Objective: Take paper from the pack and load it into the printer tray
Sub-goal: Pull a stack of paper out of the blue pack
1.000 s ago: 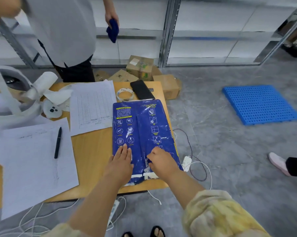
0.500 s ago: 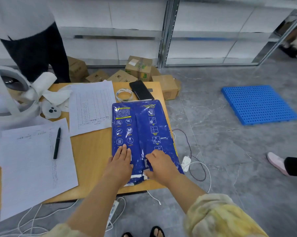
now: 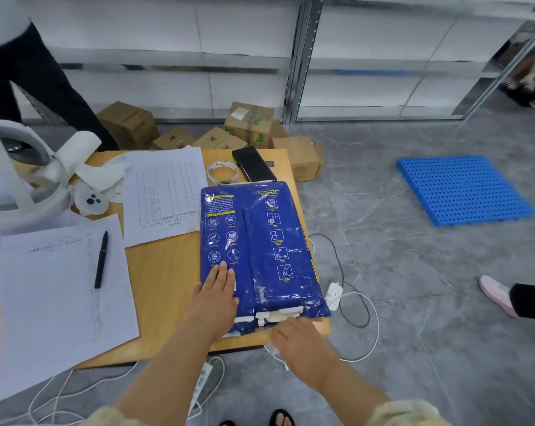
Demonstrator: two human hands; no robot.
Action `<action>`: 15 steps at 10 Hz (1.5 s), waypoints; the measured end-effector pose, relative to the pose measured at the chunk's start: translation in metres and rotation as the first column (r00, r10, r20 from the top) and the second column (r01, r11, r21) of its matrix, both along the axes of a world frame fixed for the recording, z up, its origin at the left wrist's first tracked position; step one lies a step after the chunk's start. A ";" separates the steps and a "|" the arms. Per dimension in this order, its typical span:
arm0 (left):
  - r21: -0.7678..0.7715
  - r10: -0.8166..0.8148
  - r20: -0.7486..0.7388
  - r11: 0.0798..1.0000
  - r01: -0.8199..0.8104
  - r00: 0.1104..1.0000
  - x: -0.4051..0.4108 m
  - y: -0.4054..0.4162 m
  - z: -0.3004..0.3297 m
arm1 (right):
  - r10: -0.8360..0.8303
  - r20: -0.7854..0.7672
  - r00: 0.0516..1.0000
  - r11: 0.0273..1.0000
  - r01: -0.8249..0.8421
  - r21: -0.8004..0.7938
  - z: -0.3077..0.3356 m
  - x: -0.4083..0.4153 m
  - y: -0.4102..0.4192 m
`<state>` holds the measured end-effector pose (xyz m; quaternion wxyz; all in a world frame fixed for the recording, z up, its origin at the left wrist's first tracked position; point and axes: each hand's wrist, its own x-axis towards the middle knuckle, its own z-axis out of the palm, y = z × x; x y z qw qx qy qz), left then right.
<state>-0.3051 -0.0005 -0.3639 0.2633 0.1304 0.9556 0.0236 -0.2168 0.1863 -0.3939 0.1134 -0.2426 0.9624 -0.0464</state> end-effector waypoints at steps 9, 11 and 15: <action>-0.006 0.003 -0.001 1.000 -0.003 1.000 0.001 -0.001 0.002 | -0.523 -0.373 0.767 0.853 0.469 -0.231 0.021 -0.035 0.035; -0.006 0.001 -0.002 1.000 -0.001 1.000 0.002 0.000 0.005 | -0.907 0.337 0.254 0.059 0.867 -0.494 0.048 -0.063 0.057; -0.019 0.142 -0.130 0.989 -0.145 0.981 0.040 0.055 0.003 | -0.865 0.455 0.211 0.115 0.967 -0.229 0.032 -0.084 0.062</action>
